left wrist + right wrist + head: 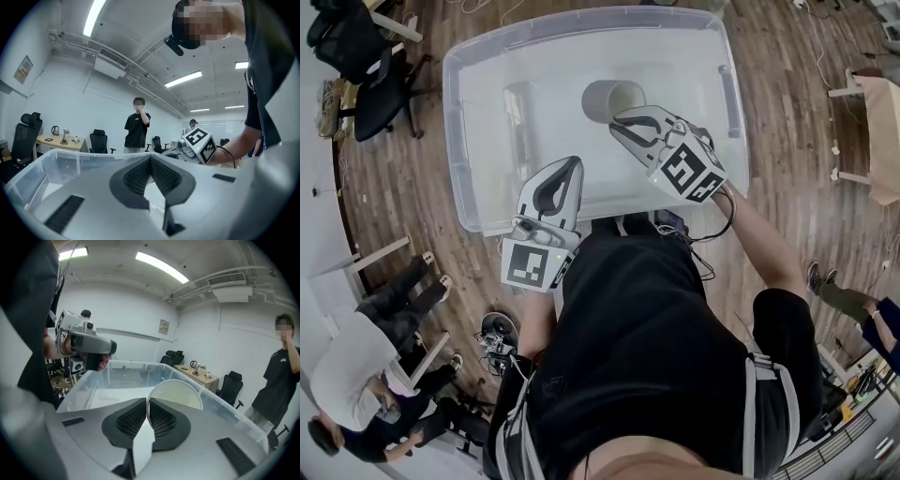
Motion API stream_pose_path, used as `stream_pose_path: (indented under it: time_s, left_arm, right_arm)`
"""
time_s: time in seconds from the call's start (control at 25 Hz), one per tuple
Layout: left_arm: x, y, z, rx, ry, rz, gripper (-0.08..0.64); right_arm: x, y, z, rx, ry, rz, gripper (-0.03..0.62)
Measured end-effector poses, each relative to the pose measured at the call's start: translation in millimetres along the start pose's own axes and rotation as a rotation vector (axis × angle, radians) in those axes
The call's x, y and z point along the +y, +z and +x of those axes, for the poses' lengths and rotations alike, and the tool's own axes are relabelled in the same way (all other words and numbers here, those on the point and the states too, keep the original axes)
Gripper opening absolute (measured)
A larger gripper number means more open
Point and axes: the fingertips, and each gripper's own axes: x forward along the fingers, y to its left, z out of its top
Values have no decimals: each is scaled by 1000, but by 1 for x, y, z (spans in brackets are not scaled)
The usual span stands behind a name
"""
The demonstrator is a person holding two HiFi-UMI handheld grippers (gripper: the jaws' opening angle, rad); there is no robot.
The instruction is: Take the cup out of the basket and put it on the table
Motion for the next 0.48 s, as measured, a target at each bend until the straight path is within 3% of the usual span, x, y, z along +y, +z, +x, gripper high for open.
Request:
stream_pose_path:
  time_s: [0.28, 0.48]
  left_arm:
    - [-19, 3, 1, -8, -17, 15, 18]
    - [-14, 8, 3, -10, -32, 21, 18]
  right_arm:
    - [9, 31, -59, -153, -87, 97, 37]
    - [10, 56, -80, -276, -139, 114, 36]
